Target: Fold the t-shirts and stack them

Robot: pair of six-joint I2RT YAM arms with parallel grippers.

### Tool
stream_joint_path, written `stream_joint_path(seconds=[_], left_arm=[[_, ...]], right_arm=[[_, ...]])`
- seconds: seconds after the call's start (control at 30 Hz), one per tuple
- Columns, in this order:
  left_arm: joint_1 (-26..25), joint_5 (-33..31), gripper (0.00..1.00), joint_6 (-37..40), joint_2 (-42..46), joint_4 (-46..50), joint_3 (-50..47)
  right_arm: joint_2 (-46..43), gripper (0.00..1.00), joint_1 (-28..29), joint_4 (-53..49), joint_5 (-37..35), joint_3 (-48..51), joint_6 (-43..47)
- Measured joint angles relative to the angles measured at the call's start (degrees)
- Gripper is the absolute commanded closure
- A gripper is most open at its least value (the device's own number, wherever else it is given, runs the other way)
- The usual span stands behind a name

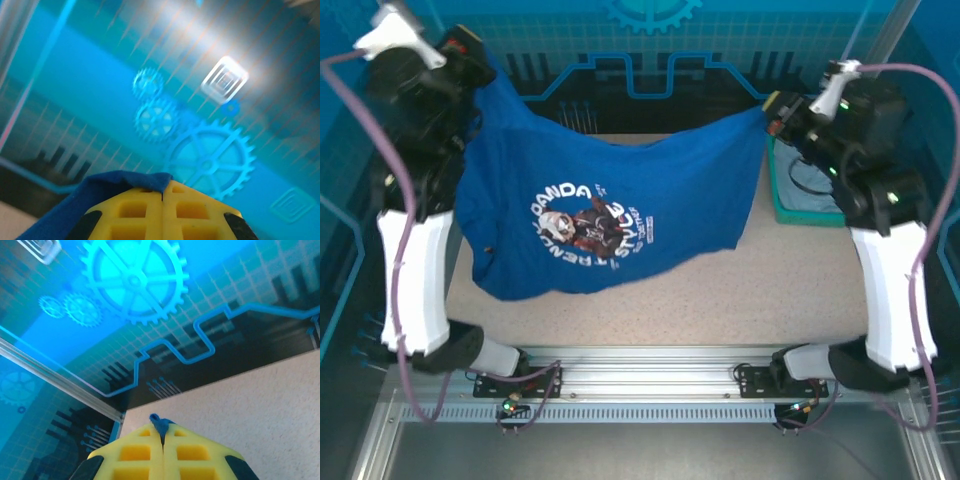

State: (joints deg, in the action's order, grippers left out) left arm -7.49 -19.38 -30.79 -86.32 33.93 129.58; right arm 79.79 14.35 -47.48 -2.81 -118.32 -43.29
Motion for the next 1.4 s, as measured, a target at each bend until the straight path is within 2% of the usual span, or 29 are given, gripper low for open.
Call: stream_joint_path(seconds=[0.17, 0.33, 0.47, 0.6, 0.7, 0.8, 0.9, 1.07, 1.17, 1.23, 1.33, 1.4], left_arm=[[6.9, 11.8, 1.0, -4.0, -11.6, 1.0, 1.3], [10.8, 19.9, 1.0, -6.9, -19.2, 1.0, 9.8], [11.9, 23.5, 1.0, -9.2, -19.8, 0.0, 18.4], [11.4, 24.4, 1.0, -10.1, -14.3, -1.9, 19.7], [10.3, 24.3, 1.0, -10.3, -6.1, -3.6, 14.0], [7.6, 23.3, 1.0, -10.2, 4.6, -4.8, 2.5], [3.3, 20.2, 1.0, -11.0, 16.7, -6.1, -15.3], [-4.8, 14.0, 1.0, -18.3, 32.0, -3.7, -48.4], [-7.7, 13.2, 1.0, -24.5, 35.4, -0.6, -67.4], [-9.2, 13.1, 1.0, -27.9, 34.4, 1.4, -77.3], [-10.6, 13.7, 1.0, -32.2, 31.5, 3.1, -88.3], [-10.9, 14.5, 1.0, -33.9, 29.4, 3.5, -91.7]], right_arm=[[15.6, 1.0, -2.8, 0.9, 4.9, -9.0, -1.9], [27.9, 1.0, -4.9, -0.1, 8.5, -24.4, -3.1], [32.4, 1.0, -6.9, -1.0, 10.1, -34.9, -4.5], [30.6, 1.0, -9.8, -0.6, 11.3, -35.7, -5.9], [26.4, 1.0, -12.2, 1.2, 12.7, -29.9, -6.9], [21.1, 1.0, -13.4, 3.1, 14.1, -21.7, -7.3], [14.6, 1.0, -12.9, 5.3, 14.9, -9.0, -7.1], [2.2, 1.0, -10.4, 9.5, 13.2, 23.4, -6.2], [-0.7, 1.0, -9.7, 9.5, 9.4, 40.5, -6.3], [-0.9, 1.0, -9.7, 9.2, 6.0, 49.5, -6.5], [0.1, 1.0, -9.7, 6.8, 1.8, 57.6, -7.0], [0.9, 1.0, -9.8, 5.7, -0.4, 59.7, -7.4]])
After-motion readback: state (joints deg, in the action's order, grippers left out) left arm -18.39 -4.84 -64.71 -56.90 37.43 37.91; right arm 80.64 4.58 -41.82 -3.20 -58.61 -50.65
